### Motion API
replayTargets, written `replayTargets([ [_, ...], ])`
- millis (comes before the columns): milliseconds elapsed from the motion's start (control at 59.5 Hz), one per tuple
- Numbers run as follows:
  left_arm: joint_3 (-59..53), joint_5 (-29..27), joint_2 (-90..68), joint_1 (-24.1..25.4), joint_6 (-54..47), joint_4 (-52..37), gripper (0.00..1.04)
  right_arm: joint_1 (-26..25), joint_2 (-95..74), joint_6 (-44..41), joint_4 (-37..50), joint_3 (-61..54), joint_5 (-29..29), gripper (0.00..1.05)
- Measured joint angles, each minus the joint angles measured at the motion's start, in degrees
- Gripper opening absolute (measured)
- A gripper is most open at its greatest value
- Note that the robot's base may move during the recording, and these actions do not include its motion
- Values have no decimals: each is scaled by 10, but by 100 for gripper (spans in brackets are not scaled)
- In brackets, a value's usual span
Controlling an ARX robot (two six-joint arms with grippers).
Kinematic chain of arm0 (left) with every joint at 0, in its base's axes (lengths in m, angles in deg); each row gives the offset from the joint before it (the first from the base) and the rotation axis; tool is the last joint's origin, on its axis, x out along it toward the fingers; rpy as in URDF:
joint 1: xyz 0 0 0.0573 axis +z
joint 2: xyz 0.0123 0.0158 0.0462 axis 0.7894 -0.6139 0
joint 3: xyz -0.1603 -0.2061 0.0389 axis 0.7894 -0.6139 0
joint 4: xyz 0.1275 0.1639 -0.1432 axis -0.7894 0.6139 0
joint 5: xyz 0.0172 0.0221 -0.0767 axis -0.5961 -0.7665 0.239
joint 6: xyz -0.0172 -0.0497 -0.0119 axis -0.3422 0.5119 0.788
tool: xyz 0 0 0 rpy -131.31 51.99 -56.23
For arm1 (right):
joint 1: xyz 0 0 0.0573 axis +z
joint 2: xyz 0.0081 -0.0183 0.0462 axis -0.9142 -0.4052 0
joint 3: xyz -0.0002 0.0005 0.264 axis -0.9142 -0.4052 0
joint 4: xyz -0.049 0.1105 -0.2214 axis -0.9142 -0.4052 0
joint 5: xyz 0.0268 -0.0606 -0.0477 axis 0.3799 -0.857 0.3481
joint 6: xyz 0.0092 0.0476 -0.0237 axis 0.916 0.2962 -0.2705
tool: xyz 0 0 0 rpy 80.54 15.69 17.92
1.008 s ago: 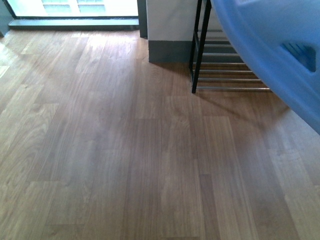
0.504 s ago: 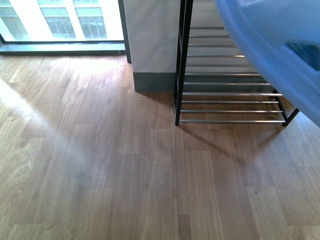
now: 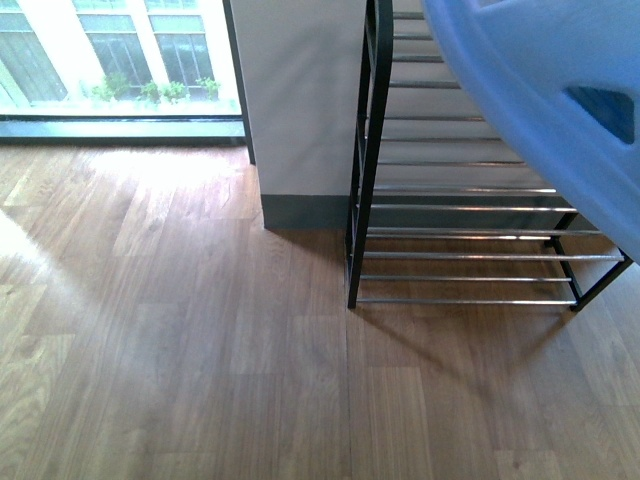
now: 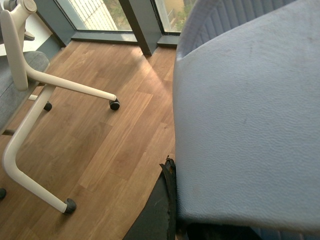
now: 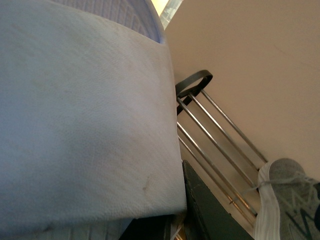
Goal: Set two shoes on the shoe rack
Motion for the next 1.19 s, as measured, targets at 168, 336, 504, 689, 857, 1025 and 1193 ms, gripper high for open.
replayTargets([
  [168, 0, 1, 0, 0, 0, 0, 2, 0, -1, 0, 0, 0, -1, 1],
  [336, 0, 5, 0, -3, 0, 0, 2, -4, -2, 0, 0, 0, -8, 1],
  [504, 0, 2, 0, -2, 0, 0, 2, 6, -21, 122, 39, 8, 26, 1],
  [689, 0, 2, 0, -2, 0, 0, 2, 52, -155, 286, 64, 155, -58, 1],
  [857, 0, 2, 0, -2, 0, 0, 2, 54, -290, 264, 1, 311, -103, 1],
  [1025, 0, 2, 0, -2, 0, 0, 2, 52, -386, 214, -69, 440, -146, 1],
  [1193, 0, 2, 0, -2, 0, 0, 2, 52, -487, 150, -140, 575, -194, 1],
])
